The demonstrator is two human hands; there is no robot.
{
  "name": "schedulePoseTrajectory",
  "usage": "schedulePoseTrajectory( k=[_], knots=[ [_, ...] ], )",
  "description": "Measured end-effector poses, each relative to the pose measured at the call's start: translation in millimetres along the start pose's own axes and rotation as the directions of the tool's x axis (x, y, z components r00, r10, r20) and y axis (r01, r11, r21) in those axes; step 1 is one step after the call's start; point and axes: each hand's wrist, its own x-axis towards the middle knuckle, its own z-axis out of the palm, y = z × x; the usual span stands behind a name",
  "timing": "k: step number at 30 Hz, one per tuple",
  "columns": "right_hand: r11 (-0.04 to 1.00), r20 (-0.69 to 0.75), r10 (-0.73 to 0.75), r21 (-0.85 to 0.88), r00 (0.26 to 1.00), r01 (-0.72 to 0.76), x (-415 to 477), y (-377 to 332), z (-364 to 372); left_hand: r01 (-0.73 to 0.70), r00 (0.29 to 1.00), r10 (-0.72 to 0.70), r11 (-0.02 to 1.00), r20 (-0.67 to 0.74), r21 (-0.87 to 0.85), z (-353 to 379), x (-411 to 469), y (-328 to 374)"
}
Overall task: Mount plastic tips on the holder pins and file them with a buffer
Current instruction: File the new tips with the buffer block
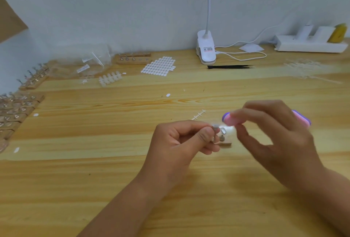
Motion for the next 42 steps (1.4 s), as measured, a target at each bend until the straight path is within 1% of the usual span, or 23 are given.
schedulePoseTrajectory(
  k=[2, 3, 5, 7, 10, 12, 14, 16, 17, 19, 21, 23, 25, 26, 28, 30, 31, 33, 35, 36, 39, 40, 42],
  knots=[
    [0.999, -0.051, 0.04, 0.021, 0.998, -0.039, 2.5, -1.1, -2.9, 0.016, 1.0, -0.015, 0.999, 0.018, -0.032, -0.5, 1.3, 1.2],
    [0.999, -0.067, 0.027, 0.048, 0.997, -0.023, 2.4, -6.1, -2.7, 0.016, 0.999, -0.015, 0.999, 0.032, -0.034, 0.3, 1.4, 0.9],
    [0.996, -0.053, -0.041, 0.083, 0.998, 0.045, -1.4, -16.2, 0.3, 0.006, 0.999, -0.006, 1.0, 0.054, -0.007, 1.7, 0.2, -0.6],
    [0.995, -0.009, -0.074, 0.059, 0.997, 0.075, -2.2, -12.2, 1.4, 0.004, 0.998, -0.005, 1.0, 0.056, 0.012, 1.2, 0.2, -0.4],
    [1.0, -0.004, 0.022, 0.02, 1.0, -0.022, 1.4, 0.0, -1.4, 0.037, 0.999, -0.037, 0.999, 0.019, -0.025, -1.6, 1.6, -0.1],
    [0.995, -0.024, 0.054, 0.088, 0.998, -0.052, 3.3, -5.8, -3.1, 0.04, 0.999, -0.039, 0.999, 0.021, -0.029, -0.6, 2.3, 0.4],
    [0.991, -0.02, -0.001, 0.137, 1.0, 0.003, 0.7, -17.3, 0.0, 0.016, 0.999, -0.016, 1.0, 0.038, -0.013, 1.6, 1.0, -0.6],
    [0.992, 0.009, -0.07, 0.11, 0.998, 0.068, -2.6, -16.6, 1.9, -0.001, 0.999, 0.001, 1.0, 0.046, -0.003, 3.0, 0.2, 0.5],
    [0.995, 0.023, -0.067, 0.073, 0.997, 0.066, -2.1, -11.1, 1.1, 0.003, 0.999, -0.002, 1.0, 0.034, -0.013, 2.7, 0.5, 0.8],
    [1.0, 0.005, 0.006, 0.026, 1.0, -0.006, 0.3, -1.2, -1.2, 0.027, 1.0, -0.027, 0.998, 0.006, -0.05, 1.1, 0.8, 1.3],
    [0.998, -0.044, 0.046, 0.05, 0.998, -0.044, 2.9, -3.5, -3.1, 0.034, 0.999, -0.034, 0.998, 0.013, -0.052, 0.8, 1.2, 1.2],
    [0.997, -0.059, -0.006, 0.082, 0.998, 0.011, 1.3, -14.9, -0.1, 0.022, 0.999, -0.021, 1.0, 0.04, -0.018, 2.4, 0.3, -0.5],
    [0.994, -0.021, -0.081, 0.075, 0.996, 0.083, -2.8, -18.2, 2.7, 0.015, 0.998, -0.017, 1.0, 0.063, 0.026, 3.2, -0.9, -1.1],
    [0.995, -0.001, -0.083, 0.048, 0.997, 0.083, -2.9, -12.9, 2.0, 0.021, 0.998, -0.023, 0.999, 0.063, 0.033, 2.9, -0.9, -1.0],
    [1.0, -0.004, -0.002, -0.013, 1.0, 0.002, -0.7, 0.5, -1.2, 0.035, 0.998, -0.036, 0.999, 0.043, 0.022, 1.1, -0.4, -0.9],
    [0.998, -0.04, 0.058, -0.003, 0.998, -0.058, 2.1, 3.3, -4.0, 0.04, 0.999, -0.04, 0.999, 0.021, 0.007, -0.7, 0.9, 0.2],
    [0.998, -0.048, 0.052, 0.028, 0.997, -0.05, 2.3, -1.1, -3.7, 0.039, 0.999, -0.039, 0.999, 0.016, 0.003, -1.0, 1.5, 0.5],
    [0.997, -0.032, -0.019, 0.074, 0.999, 0.021, -1.2, -14.0, 1.4, 0.024, 0.999, -0.025, 1.0, 0.024, 0.01, -0.9, 1.1, 0.6],
    [0.995, 0.003, -0.077, 0.068, 0.997, 0.076, -4.1, -14.5, 4.4, 0.002, 0.999, -0.003, 1.0, 0.039, 0.017, -0.6, 0.4, 2.4],
    [0.998, 0.01, -0.059, 0.036, 0.998, 0.059, -3.8, -8.2, 3.9, 0.003, 1.0, -0.003, 1.0, 0.03, 0.006, -0.9, 0.3, 2.9],
    [0.996, -0.027, 0.089, -0.021, 0.996, -0.09, -0.3, 8.8, 0.0, 0.035, 0.999, -0.036, 0.999, -0.007, -0.041, -2.9, 1.1, 3.7],
    [0.994, -0.042, 0.107, -0.009, 0.993, -0.108, 0.8, 8.7, -0.8, 0.041, 0.999, -0.041, 0.998, -0.013, -0.04, -2.8, 1.8, 3.9],
    [0.998, -0.054, 0.067, 0.011, 0.996, -0.066, 0.7, 1.7, 0.8, 0.014, 0.998, -0.015, 1.0, -0.053, -0.021, -1.4, 1.7, 3.0]
  ],
)
